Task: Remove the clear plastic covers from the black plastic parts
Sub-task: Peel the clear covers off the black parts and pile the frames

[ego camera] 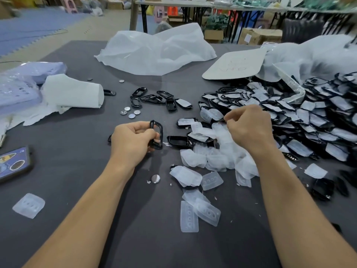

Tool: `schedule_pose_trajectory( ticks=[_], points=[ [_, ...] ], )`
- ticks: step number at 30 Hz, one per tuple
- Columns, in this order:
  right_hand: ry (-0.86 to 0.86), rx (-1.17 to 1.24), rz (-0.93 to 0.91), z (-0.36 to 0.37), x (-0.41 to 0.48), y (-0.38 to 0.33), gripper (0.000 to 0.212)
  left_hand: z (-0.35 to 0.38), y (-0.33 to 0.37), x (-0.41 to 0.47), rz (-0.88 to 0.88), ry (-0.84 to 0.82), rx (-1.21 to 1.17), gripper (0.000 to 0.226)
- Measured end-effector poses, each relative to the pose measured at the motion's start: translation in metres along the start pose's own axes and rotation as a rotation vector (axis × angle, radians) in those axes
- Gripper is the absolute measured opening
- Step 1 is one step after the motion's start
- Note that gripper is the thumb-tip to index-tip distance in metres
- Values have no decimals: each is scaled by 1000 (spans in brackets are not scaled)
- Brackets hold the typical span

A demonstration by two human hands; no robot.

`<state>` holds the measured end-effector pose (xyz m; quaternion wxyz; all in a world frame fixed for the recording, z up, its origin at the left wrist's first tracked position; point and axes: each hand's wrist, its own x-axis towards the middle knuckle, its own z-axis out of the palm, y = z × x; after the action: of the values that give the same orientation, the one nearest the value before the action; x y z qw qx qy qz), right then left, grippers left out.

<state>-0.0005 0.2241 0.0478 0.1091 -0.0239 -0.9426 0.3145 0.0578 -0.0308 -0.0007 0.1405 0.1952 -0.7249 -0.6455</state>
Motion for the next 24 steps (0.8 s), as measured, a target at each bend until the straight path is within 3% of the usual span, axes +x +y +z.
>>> schedule_pose_trajectory(
  ticks=[4,10,14,20,24],
  points=[
    [-32,-110,-104,12,31,-16,35,0,-1,2,20,-27,33,22],
    [-177,-561,-323,41,107,-37,34,2,-2,15,1,-21,47,21],
    [-186,-599,-294,46,163,-33,36,2,-5,22,-17,-20,45,21],
    [-400,-576,-193,49,209,-35,32,7,-7,34,-27,41,22,26],
    [-337,-624,-259,67,212,-40,30,7,-6,34,-9,3,18,34]
  ],
)
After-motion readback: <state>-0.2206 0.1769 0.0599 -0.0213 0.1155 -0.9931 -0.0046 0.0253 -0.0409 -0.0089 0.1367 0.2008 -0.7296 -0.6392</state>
